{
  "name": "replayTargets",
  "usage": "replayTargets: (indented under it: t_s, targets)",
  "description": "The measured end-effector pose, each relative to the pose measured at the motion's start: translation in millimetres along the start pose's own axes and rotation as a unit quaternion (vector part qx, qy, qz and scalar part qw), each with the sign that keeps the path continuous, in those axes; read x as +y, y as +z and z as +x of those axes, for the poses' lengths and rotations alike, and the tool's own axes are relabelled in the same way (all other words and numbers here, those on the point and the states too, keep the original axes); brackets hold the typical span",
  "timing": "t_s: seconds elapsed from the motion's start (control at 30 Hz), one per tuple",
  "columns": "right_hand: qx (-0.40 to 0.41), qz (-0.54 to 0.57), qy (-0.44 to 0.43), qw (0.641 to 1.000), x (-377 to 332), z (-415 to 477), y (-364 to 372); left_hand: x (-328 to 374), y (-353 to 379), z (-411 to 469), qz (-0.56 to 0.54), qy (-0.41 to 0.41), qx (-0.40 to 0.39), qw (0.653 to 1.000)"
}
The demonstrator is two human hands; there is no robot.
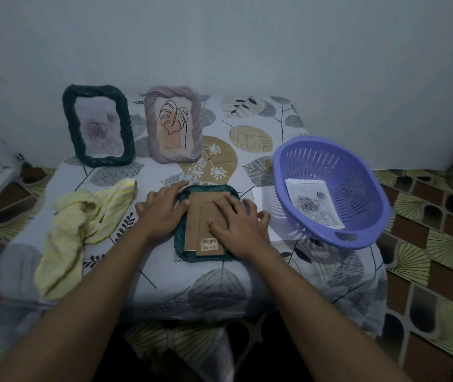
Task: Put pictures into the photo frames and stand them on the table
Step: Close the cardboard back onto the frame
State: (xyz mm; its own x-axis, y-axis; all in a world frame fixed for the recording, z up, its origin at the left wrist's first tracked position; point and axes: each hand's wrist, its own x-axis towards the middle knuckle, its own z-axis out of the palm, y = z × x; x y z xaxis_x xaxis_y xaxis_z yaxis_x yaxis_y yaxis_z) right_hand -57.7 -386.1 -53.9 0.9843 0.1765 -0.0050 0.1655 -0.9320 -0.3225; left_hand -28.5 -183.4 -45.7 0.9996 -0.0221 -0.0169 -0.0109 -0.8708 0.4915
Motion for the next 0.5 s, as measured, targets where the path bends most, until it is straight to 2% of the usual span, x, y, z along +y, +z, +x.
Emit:
replayTargets:
  t_s: [0.1, 0.33, 0.5]
  targets:
    - [-0.002, 0.001, -0.002, 1.000, -1, -1, -1, -4, 2, -17, 0.003, 0.015, -0.014, 1.000]
    - [-0.005, 0.004, 0.001, 1.000, -2, -2, -2, -14, 16, -47, 0.104, 0.027, -0.041, 0.993]
    - [-0.012, 0.002, -0.001, 1.000, -4, -4, -6, -12, 19, -52, 0.145, 0.028, -0.032, 0.988]
